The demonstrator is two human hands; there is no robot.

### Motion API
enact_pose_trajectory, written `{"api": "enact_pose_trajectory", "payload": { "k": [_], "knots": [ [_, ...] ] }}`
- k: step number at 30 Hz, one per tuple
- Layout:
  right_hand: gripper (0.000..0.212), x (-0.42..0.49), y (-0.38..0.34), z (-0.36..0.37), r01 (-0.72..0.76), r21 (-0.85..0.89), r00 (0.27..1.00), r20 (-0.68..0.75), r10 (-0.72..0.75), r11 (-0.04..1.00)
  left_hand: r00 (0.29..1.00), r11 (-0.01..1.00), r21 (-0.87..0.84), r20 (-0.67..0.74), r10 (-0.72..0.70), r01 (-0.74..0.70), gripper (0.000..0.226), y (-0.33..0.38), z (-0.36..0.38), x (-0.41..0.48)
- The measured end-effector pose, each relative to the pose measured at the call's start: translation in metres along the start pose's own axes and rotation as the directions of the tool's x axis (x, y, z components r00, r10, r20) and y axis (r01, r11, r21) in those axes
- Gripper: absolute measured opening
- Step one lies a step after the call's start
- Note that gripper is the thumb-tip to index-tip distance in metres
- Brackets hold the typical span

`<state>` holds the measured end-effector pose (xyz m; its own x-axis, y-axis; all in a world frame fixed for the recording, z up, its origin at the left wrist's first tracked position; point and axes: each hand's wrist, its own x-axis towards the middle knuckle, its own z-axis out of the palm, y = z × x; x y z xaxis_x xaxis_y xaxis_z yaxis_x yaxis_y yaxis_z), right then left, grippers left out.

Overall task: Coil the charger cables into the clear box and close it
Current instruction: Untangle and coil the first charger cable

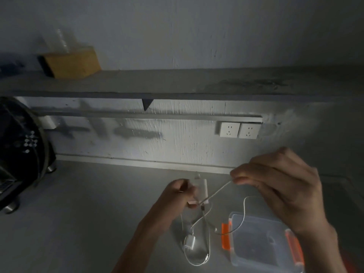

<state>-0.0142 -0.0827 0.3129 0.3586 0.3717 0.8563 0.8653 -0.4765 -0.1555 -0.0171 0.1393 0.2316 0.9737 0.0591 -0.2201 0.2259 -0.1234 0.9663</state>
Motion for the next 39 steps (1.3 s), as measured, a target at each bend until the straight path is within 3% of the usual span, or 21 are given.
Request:
{"api": "enact_pose_trajectory", "payload": {
  "k": [3,6,8,9,10,12,13,14,17,21,23,26,28,31,34,37,39],
  "knots": [
    [0.020,0.001,0.001,-0.006,0.011,0.039,1.000,-0.011,-0.011,0.999,0.999,0.998,0.047,-0.036,0.040,-0.038,0.010,0.006,0.002,-0.001],
    [0.017,0.022,0.030,0.012,-0.053,0.067,0.998,-0.023,0.054,0.996,0.987,0.977,0.152,0.081,0.139,-0.150,0.019,0.014,0.014,-0.025],
    [0.016,0.036,0.059,0.039,-0.212,0.106,0.973,0.120,0.199,0.971,0.960,0.931,0.241,0.134,0.247,-0.274,0.023,0.020,0.022,-0.042],
    [0.017,0.036,0.071,0.055,-0.337,0.148,0.926,0.231,0.299,0.930,0.945,0.906,0.267,0.111,0.309,-0.327,0.024,0.024,0.023,-0.046],
    [0.017,0.028,0.077,0.071,-0.472,0.199,0.852,0.351,0.388,0.859,0.932,0.885,0.296,0.065,0.355,-0.358,0.025,0.028,0.021,-0.045],
    [0.015,-0.006,0.074,0.100,-0.693,0.395,0.715,0.486,0.503,0.603,0.930,0.880,0.329,-0.009,0.367,-0.343,0.025,0.033,0.012,-0.035],
    [0.014,-0.030,0.065,0.112,-0.744,0.481,0.668,0.512,0.540,0.464,0.942,0.899,0.313,-0.038,0.334,-0.306,0.023,0.033,0.006,-0.028],
    [0.008,-0.053,0.054,0.122,-0.771,0.503,0.634,0.537,0.557,0.392,0.955,0.927,0.273,-0.071,0.288,-0.259,0.020,0.029,0.001,-0.020],
    [0.029,-0.113,0.009,0.139,-0.800,0.293,0.584,0.582,0.566,0.524,0.979,0.994,0.052,-0.178,0.101,-0.093,0.018,0.004,-0.007,0.004],
    [0.023,-0.144,-0.040,0.128,-0.776,0.139,0.552,0.620,0.557,0.615,0.952,0.998,-0.068,-0.307,-0.003,-0.019,0.009,-0.020,-0.011,0.032],
    [0.018,-0.134,-0.043,0.109,-0.703,0.072,0.596,0.603,0.531,0.708,0.951,0.998,-0.057,-0.309,-0.002,-0.016,0.019,-0.027,-0.010,0.037],
    [0.018,-0.093,-0.018,0.075,-0.374,-0.105,0.839,0.385,0.385,0.921,0.977,1.000,-0.006,-0.212,-0.015,0.014,0.005,-0.034,0.000,0.029],
    [0.017,-0.062,0.005,0.058,-0.255,-0.187,0.911,0.282,0.300,0.949,0.997,1.000,0.000,-0.074,0.010,-0.010,0.016,-0.034,0.011,0.014],
    [0.013,-0.029,0.033,0.048,-0.203,-0.169,0.942,0.235,0.240,0.964,0.984,0.978,0.121,0.082,0.159,-0.168,0.024,-0.025,0.022,-0.008],
    [0.011,-0.018,0.047,0.054,-0.276,-0.024,0.931,0.241,0.274,0.961,0.945,0.918,0.224,0.110,0.309,-0.326,0.030,-0.004,0.018,-0.020],
    [0.015,-0.018,0.053,0.065,-0.410,0.166,0.901,0.229,0.369,0.897,0.932,0.888,0.282,0.127,0.341,-0.363,0.031,0.012,0.010,-0.026],
    [0.014,-0.020,0.053,0.070,-0.412,0.231,0.908,0.180,0.378,0.882,0.933,0.870,0.337,0.123,0.337,-0.359,0.030,0.017,0.006,-0.028]
  ]
}}
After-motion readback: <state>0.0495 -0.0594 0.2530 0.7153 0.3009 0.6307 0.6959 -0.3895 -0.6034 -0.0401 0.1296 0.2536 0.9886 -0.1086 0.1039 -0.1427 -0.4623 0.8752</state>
